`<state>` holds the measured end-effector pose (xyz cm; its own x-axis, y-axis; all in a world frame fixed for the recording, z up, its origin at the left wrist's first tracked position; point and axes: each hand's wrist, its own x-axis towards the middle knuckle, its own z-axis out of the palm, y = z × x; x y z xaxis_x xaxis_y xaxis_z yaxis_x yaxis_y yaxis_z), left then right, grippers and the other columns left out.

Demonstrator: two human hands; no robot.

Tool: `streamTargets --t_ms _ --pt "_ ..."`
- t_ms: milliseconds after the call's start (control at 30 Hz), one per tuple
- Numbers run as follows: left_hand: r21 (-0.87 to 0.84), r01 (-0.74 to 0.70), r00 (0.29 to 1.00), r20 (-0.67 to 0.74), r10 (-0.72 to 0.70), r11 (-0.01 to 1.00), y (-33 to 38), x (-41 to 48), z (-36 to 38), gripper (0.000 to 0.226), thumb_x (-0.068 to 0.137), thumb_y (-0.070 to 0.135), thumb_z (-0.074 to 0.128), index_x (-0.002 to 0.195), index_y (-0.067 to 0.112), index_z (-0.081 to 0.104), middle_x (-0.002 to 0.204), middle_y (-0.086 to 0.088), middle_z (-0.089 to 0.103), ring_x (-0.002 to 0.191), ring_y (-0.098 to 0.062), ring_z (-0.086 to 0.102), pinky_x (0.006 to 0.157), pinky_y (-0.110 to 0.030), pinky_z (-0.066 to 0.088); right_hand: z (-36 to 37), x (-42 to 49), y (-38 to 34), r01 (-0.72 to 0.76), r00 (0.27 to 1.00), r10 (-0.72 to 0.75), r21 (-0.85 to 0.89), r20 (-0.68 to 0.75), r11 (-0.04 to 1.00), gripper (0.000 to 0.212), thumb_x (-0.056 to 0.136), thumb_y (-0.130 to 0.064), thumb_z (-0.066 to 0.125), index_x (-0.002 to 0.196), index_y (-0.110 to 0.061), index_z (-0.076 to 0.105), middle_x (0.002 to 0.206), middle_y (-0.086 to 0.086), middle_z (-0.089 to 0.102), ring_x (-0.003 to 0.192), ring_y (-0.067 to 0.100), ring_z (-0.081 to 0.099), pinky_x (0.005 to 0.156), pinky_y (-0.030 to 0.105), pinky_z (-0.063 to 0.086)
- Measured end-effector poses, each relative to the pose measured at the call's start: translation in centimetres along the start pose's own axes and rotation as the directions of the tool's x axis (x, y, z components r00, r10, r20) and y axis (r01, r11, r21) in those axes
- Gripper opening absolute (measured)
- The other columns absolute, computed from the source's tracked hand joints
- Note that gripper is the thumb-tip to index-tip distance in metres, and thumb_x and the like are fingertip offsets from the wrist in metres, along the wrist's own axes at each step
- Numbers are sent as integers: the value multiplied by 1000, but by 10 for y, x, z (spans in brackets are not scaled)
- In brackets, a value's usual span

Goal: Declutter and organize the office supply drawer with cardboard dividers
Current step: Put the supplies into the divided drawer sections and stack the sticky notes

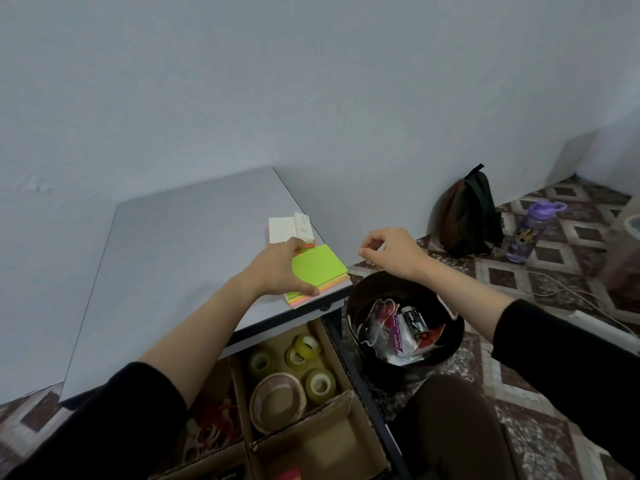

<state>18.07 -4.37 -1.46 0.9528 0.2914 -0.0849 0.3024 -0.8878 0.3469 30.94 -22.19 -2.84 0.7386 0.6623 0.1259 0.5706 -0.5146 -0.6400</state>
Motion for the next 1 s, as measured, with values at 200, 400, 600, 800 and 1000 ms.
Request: streamTargets --t_ms 200,400,600,800,1000 --pt "-10 -1 997 -71 0 1000 0 -2 3 88 65 40 82 135 14 35 135 -5 49 120 -22 47 91 -29 40 -2 1 1 -12 1000 12 3 9 1000 12 86 -20 63 90 -10 69 92 8 69 83 14 57 83 29 45" --pt "-46 23 992 -125 -28 999 0 -9 -1 77 67 37 80 127 12 40 128 -7 52 113 -23 50 86 -30 42 2 2 -2 6 1000 -6 -2 18 1000 11 85 -19 65 91 -10 69 93 8 69 80 13 56 76 25 44" --pt "-143 10 978 -203 -39 990 -8 -28 -17 78 62 37 83 122 9 43 124 -7 54 112 -21 51 85 -27 40 1 7 -19 85 985 -78 -40 154 996 31 76 -18 75 105 -12 67 106 4 67 69 2 51 64 17 37" --pt "-179 30 964 -256 -76 983 -29 -62 -30 79 57 39 86 118 7 46 118 -9 57 100 -16 51 81 -23 38 8 17 -54 233 885 -85 -276 457 933 73 72 -32 79 136 -20 46 138 0 46 122 17 43 86 22 31" --pt "-178 89 957 -259 -133 980 -47 -83 -28 70 64 26 85 118 6 45 118 -10 58 107 -21 53 81 -22 36 19 32 -73 346 841 -39 -481 540 805 86 70 -32 80 142 -17 36 145 5 39 129 26 39 100 31 34"
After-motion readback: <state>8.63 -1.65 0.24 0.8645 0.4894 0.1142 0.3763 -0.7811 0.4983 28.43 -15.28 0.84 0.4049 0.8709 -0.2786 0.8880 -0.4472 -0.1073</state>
